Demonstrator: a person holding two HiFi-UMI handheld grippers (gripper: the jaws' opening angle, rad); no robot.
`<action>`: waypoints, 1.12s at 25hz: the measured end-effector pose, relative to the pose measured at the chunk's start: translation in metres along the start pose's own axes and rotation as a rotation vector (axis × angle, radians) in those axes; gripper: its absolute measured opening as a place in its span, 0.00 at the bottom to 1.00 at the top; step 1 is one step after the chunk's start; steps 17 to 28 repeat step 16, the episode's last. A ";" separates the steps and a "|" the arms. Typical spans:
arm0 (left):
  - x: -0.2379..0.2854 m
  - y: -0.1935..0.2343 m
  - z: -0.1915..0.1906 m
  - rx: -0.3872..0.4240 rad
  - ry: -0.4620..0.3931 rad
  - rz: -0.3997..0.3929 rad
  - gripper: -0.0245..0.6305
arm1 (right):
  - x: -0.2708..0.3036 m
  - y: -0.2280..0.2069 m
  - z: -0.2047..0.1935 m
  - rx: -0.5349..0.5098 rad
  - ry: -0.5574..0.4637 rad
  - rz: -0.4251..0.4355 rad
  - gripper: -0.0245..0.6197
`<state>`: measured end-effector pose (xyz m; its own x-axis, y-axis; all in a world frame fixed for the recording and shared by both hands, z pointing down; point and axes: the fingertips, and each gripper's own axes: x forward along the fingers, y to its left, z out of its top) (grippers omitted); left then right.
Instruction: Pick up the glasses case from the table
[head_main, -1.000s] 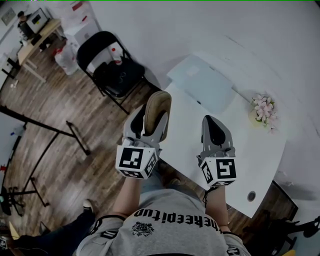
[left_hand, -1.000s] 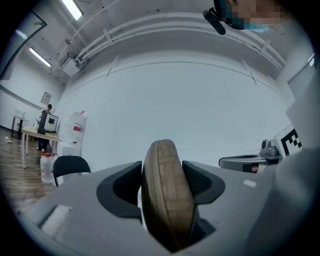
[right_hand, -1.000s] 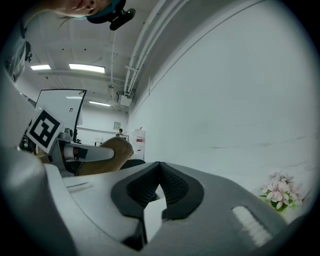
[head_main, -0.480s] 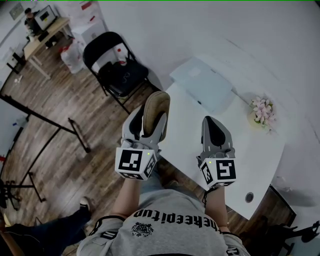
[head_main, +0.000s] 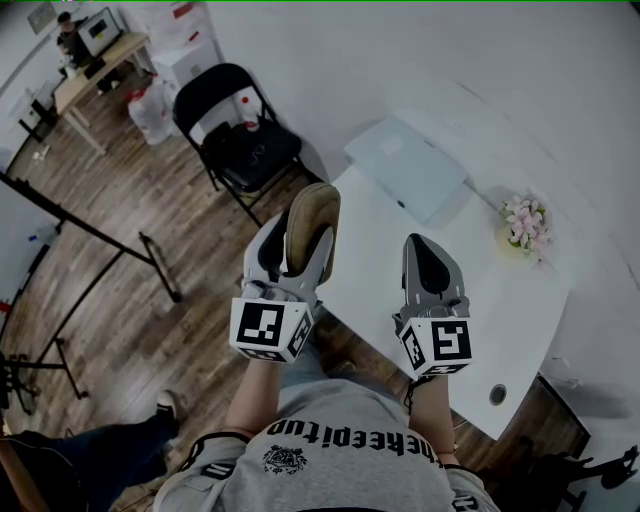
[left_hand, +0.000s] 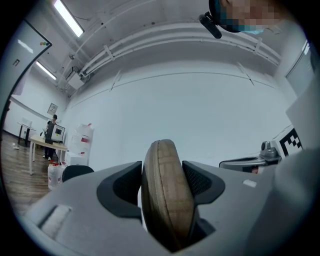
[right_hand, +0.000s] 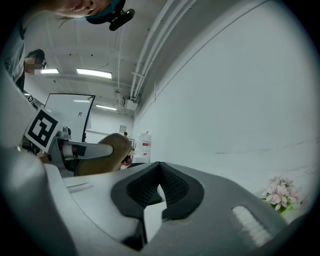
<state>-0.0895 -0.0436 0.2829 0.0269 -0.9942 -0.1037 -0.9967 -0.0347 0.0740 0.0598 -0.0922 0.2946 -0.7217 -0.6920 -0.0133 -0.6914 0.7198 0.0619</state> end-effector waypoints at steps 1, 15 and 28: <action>-0.001 -0.001 0.001 0.001 -0.003 0.000 0.45 | -0.001 0.001 0.001 -0.001 -0.001 0.000 0.04; -0.015 -0.003 0.008 0.002 -0.022 -0.006 0.45 | -0.010 0.010 0.004 -0.009 -0.002 -0.005 0.04; -0.016 -0.002 0.008 0.002 -0.022 -0.007 0.45 | -0.010 0.011 0.004 -0.009 -0.001 -0.006 0.04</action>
